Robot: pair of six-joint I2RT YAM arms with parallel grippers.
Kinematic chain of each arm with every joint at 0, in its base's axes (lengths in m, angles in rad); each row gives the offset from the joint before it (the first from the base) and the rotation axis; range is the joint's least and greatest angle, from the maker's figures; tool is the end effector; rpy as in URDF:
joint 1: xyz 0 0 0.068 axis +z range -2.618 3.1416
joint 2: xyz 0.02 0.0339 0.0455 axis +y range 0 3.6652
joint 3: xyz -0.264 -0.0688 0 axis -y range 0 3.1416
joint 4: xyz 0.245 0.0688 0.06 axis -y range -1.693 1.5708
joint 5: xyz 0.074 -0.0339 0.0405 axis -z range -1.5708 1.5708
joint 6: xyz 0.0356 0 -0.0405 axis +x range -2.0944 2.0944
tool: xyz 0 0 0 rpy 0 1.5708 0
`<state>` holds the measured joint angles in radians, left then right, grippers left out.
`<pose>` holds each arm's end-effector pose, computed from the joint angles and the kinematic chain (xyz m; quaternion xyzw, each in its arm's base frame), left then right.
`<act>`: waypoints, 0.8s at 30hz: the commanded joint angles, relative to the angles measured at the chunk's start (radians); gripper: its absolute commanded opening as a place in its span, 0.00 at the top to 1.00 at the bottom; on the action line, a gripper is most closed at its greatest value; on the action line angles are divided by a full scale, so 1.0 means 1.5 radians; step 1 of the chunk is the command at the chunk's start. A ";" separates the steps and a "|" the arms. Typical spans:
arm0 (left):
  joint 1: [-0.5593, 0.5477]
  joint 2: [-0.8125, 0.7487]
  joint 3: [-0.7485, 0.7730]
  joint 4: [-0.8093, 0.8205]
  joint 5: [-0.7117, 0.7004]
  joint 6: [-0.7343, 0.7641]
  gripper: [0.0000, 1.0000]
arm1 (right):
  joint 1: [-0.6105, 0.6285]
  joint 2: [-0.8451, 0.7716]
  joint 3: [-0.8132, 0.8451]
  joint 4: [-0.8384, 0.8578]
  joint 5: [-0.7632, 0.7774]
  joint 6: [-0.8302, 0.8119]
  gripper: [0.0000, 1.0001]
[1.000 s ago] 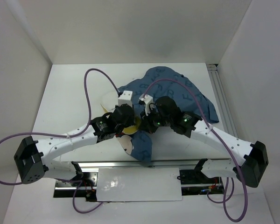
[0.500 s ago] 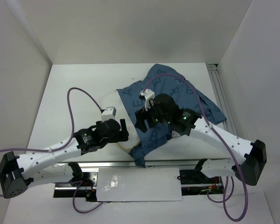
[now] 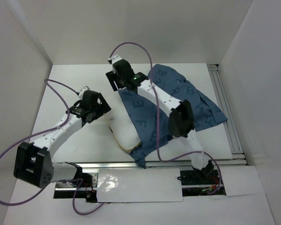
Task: Put the pillow into the pillowcase
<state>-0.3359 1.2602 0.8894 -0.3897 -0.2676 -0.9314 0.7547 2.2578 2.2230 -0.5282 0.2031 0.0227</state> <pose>0.2560 -0.0794 0.2573 -0.3175 0.8553 -0.1325 0.3874 0.3884 0.3554 0.3109 -0.2661 0.8310 0.0999 0.4782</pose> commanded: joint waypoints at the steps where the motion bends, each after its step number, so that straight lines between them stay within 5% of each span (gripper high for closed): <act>1: 0.040 0.058 0.012 0.147 0.174 0.073 0.00 | -0.011 0.090 0.119 -0.098 0.013 -0.042 0.23; 5: 0.040 0.110 0.004 0.230 0.253 0.106 0.00 | -0.017 0.091 0.051 -0.057 0.007 -0.048 0.26; 7: 0.040 0.142 -0.002 0.258 0.272 0.113 0.03 | -0.025 0.091 0.019 -0.035 0.007 -0.048 0.41; 9: 0.040 0.167 -0.002 0.275 0.298 0.113 0.15 | -0.033 0.097 0.013 -0.035 0.048 -0.029 0.58; 10: 0.040 0.180 -0.002 0.275 0.306 0.121 0.28 | -0.033 0.097 0.021 -0.035 0.067 -0.028 0.67; 11: 0.040 0.204 0.007 0.275 0.306 0.121 0.58 | -0.033 0.097 0.021 -0.027 0.083 -0.022 0.75; 13: 0.040 0.222 0.024 0.275 0.328 0.133 1.00 | -0.033 0.097 0.021 -0.008 0.116 -0.022 0.83; 17: 0.027 0.229 0.017 0.328 0.365 0.161 1.00 | -0.025 0.063 0.015 0.020 0.103 -0.022 1.00; 24: -0.008 0.142 -0.051 0.496 0.461 0.248 1.00 | 0.004 -0.024 -0.014 0.041 -0.041 -0.042 1.00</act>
<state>-0.3153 1.5509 0.8379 0.1825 0.2760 -0.6476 0.7242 2.3631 2.1899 -0.5678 0.2722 -0.0288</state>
